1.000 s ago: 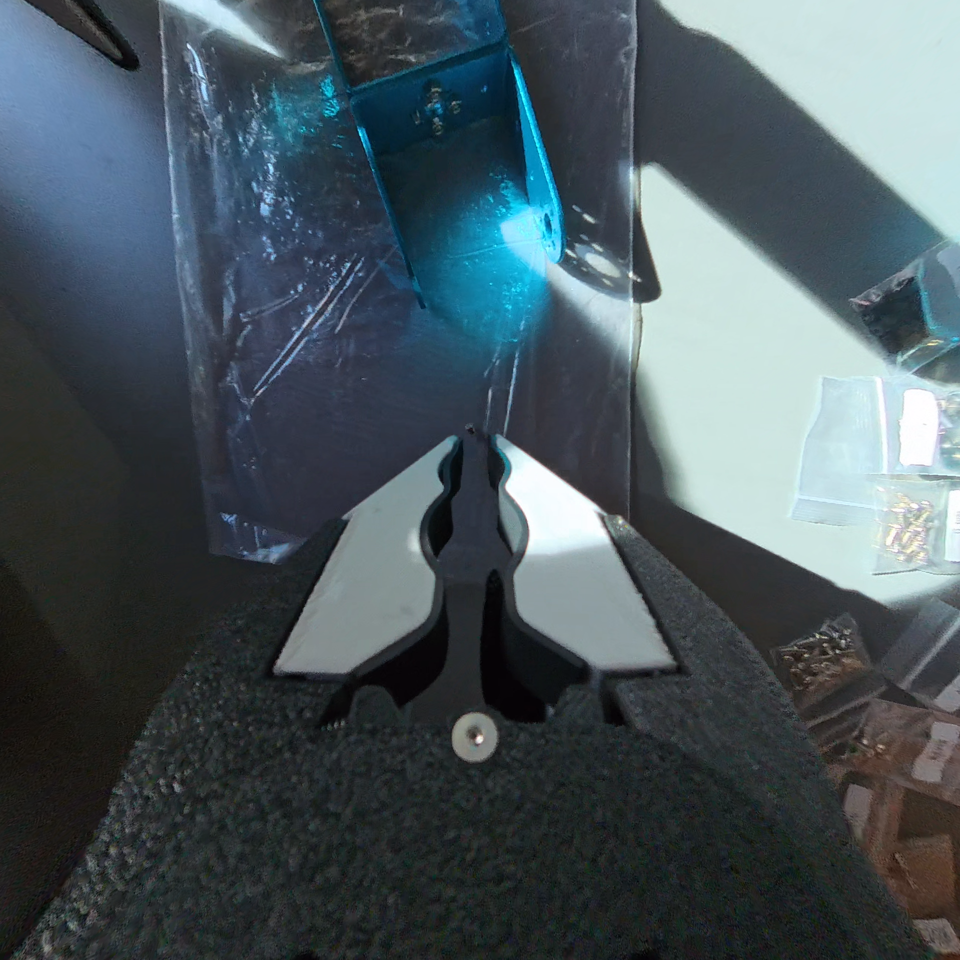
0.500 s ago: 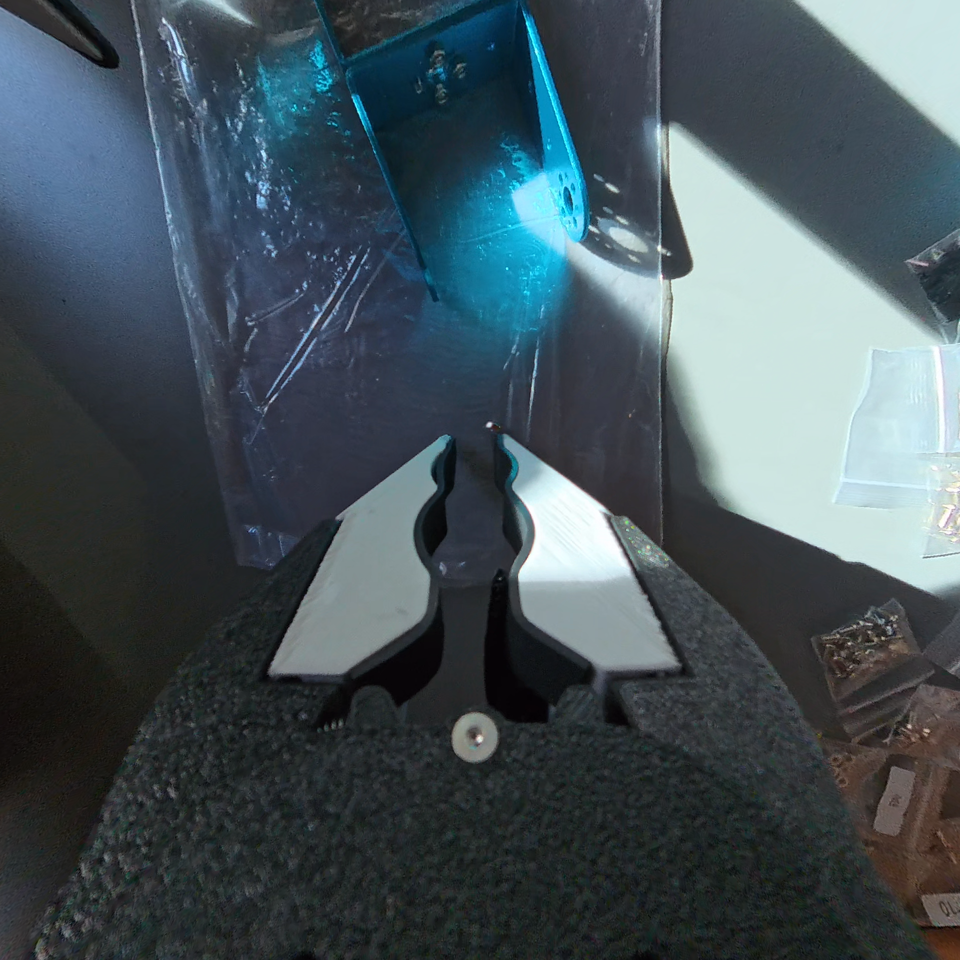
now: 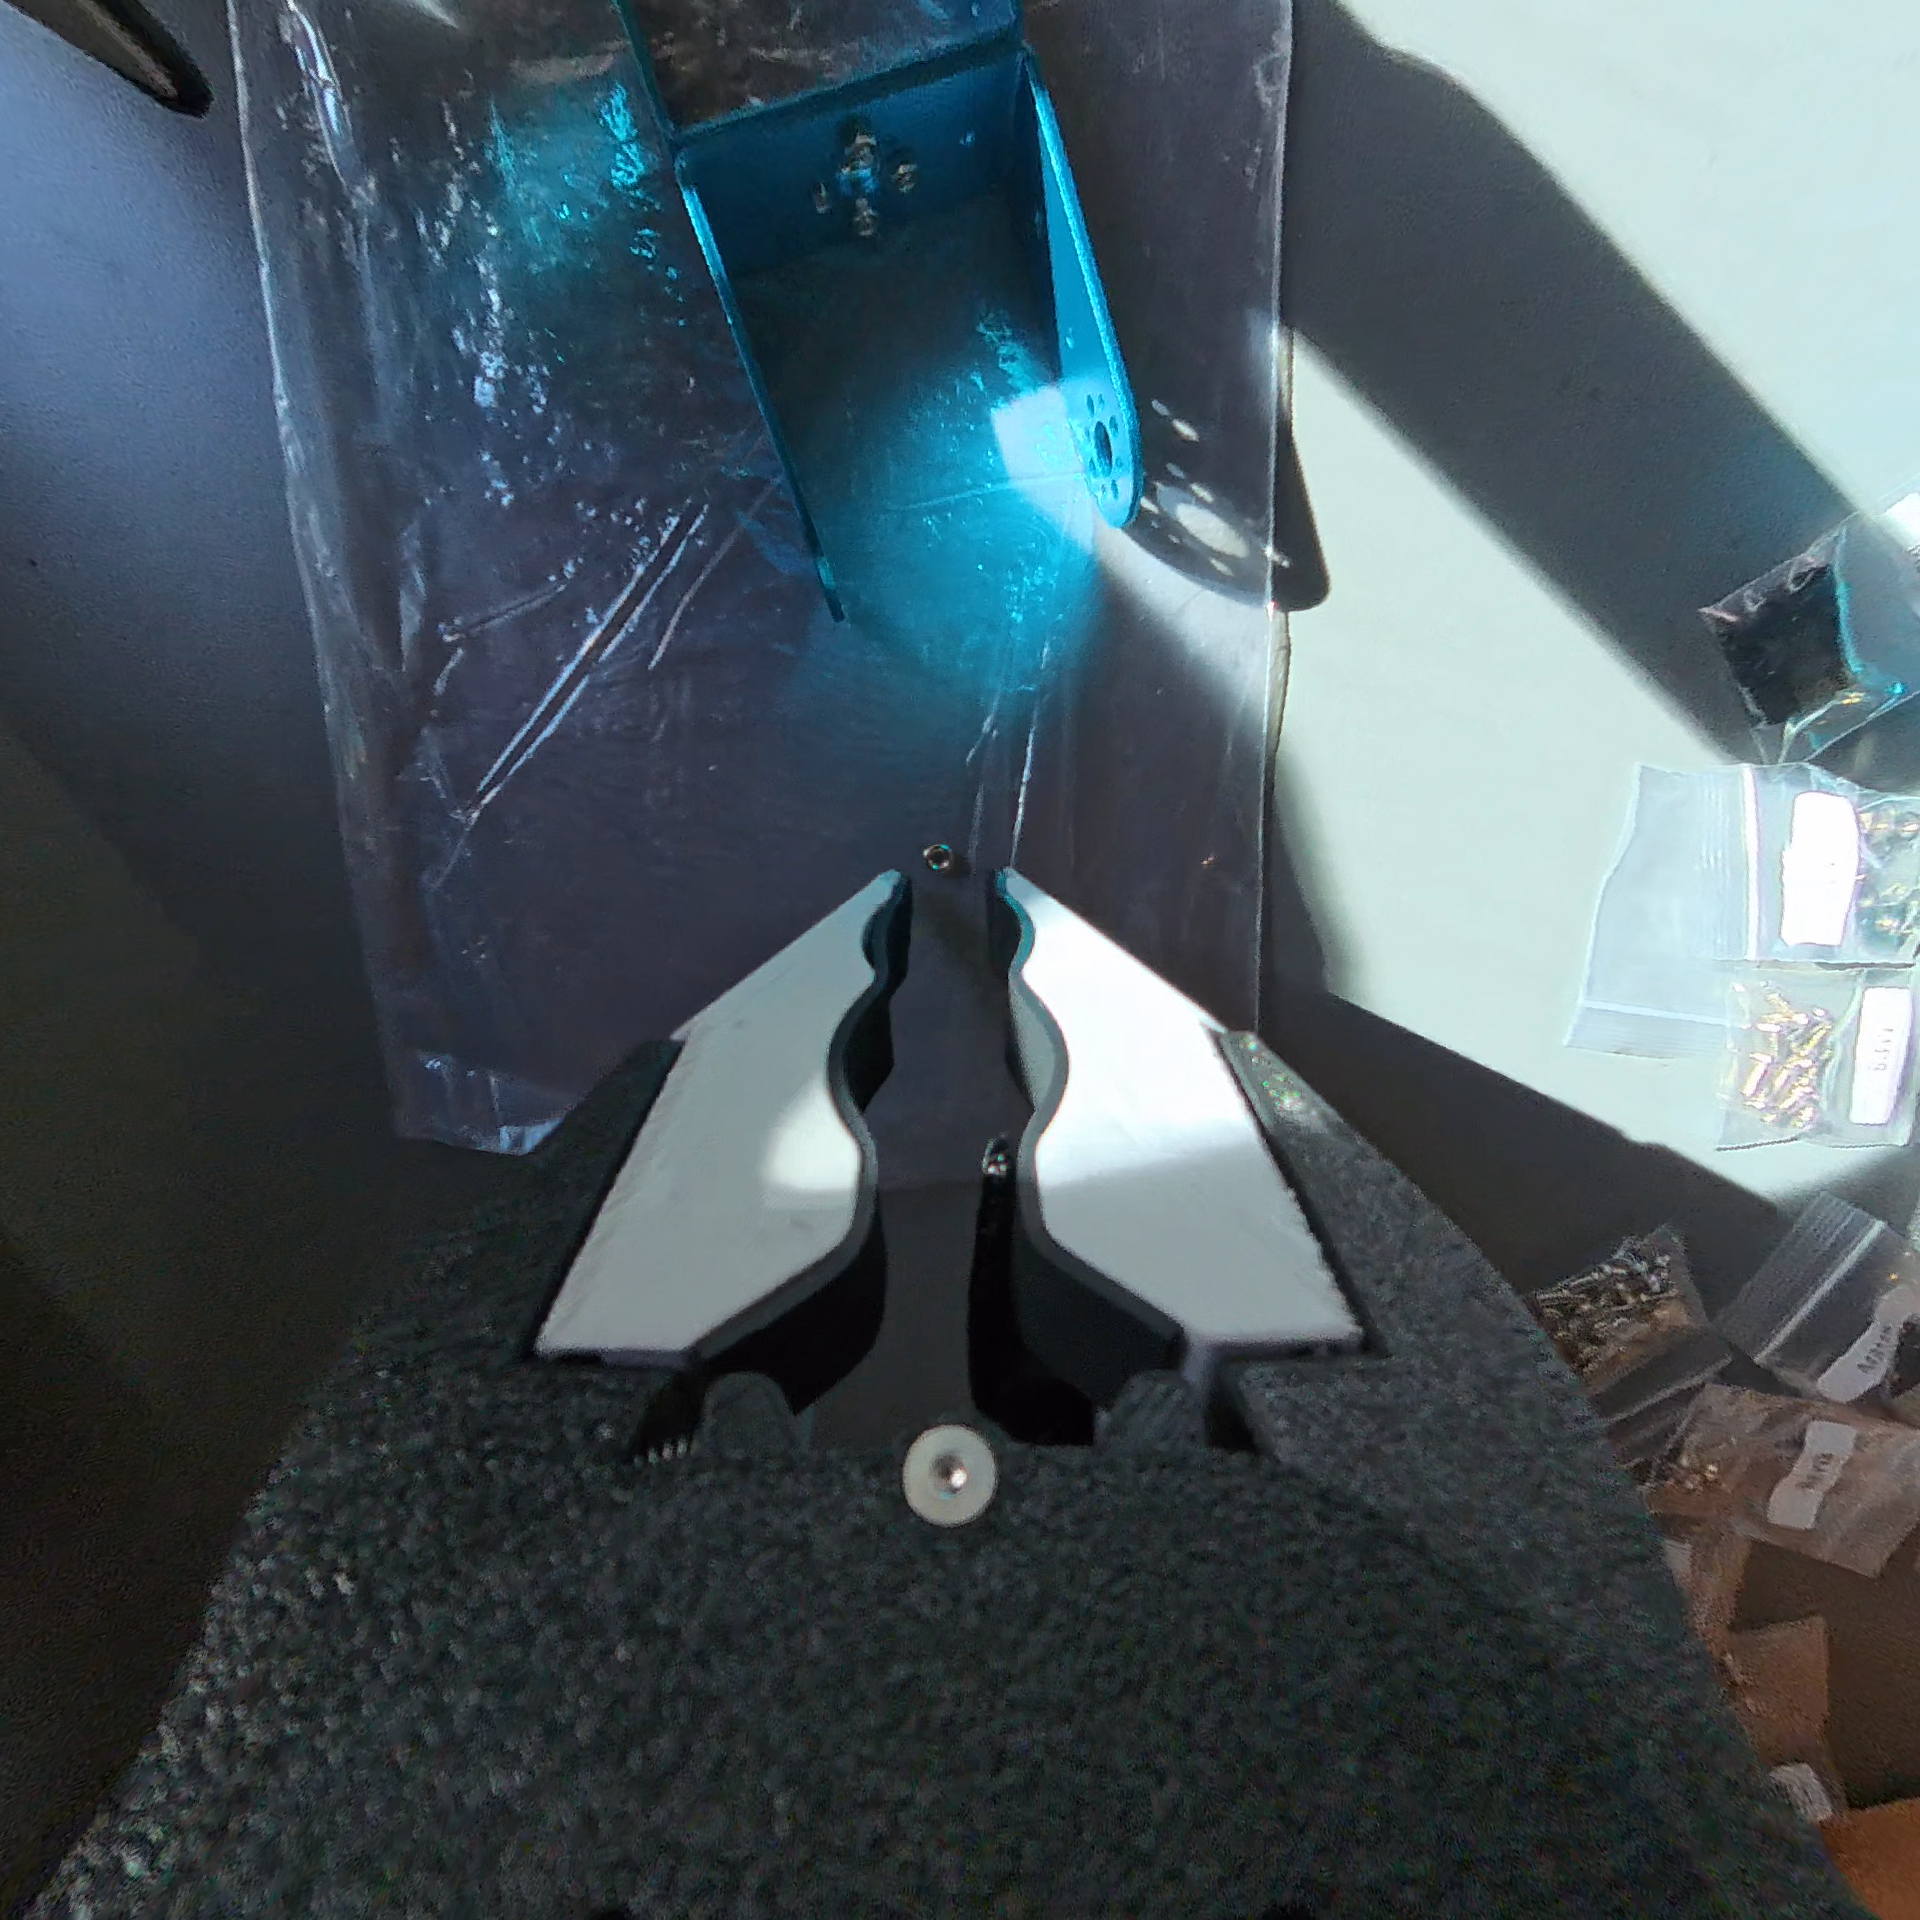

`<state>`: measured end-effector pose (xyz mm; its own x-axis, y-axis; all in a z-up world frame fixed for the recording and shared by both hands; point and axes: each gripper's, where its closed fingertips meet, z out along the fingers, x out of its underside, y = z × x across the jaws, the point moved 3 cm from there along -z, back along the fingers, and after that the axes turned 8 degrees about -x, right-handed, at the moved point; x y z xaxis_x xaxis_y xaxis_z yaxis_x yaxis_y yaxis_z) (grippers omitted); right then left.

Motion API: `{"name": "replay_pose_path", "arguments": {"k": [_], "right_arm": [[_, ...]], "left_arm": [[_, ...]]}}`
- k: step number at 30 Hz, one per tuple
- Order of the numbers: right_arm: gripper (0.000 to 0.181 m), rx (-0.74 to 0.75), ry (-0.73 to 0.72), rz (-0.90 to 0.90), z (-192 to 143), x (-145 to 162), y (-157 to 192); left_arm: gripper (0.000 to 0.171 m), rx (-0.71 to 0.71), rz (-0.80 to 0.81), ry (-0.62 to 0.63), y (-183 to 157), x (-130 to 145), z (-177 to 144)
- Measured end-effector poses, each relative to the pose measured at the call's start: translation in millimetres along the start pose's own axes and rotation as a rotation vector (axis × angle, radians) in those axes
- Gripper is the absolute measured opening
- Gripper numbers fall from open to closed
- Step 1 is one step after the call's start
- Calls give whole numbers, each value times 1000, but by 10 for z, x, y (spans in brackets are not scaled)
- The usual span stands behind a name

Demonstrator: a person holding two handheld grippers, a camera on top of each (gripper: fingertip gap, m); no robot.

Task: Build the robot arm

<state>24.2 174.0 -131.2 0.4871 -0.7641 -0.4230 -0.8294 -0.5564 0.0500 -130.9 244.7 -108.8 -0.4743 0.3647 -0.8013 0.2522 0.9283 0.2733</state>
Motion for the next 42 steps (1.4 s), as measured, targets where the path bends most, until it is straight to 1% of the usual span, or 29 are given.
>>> {"name": "replay_pose_path", "arguments": {"k": [2,4,7,9,10,12,16,20,23,25,28,33,35,37,40,42], "right_arm": [[14,-34,14,-5,30,6,10],[13,-65,-2,0,45,-15,16],[13,-75,-4,-1,47,-35,6],[10,-78,8,-18,62,-41,19],[5,-79,10,-25,64,-51,25],[4,-69,19,-45,71,-62,27],[4,-67,15,-54,54,-48,11],[4,-59,-69,-91,1,-156,-12],[4,-109,-195,-144,-51,-380,8],[4,-174,-284,-172,-67,-550,36],[4,-225,-354,-212,0,-724,21],[4,-290,-344,-267,213,-854,15],[4,-309,-324,-268,274,-876,15],[4,-315,-300,-248,317,-885,0],[4,-353,-307,-196,312,-895,29],[4,-387,-307,-139,322,-886,41]], "left_arm": [[40,3,2,2,-13,1,3],[40,-1,12,6,-20,4,2],[40,-8,18,7,-14,1,-5],[40,-7,8,7,0,6,-5],[40,-4,1,5,9,9,-3],[40,10,-12,0,27,25,-1],[41,-10,-30,-9,191,49,-33],[51,68,-65,-21,277,48,-53],[57,122,-63,28,311,128,91],[57,174,-48,56,269,155,198],[55,214,-8,104,220,183,331],[54,261,42,119,185,138,410],[53,264,58,106,184,99,420],[53,299,57,106,145,81,421],[53,295,68,118,135,95,468],[53,293,60,100,136,69,481]]}}
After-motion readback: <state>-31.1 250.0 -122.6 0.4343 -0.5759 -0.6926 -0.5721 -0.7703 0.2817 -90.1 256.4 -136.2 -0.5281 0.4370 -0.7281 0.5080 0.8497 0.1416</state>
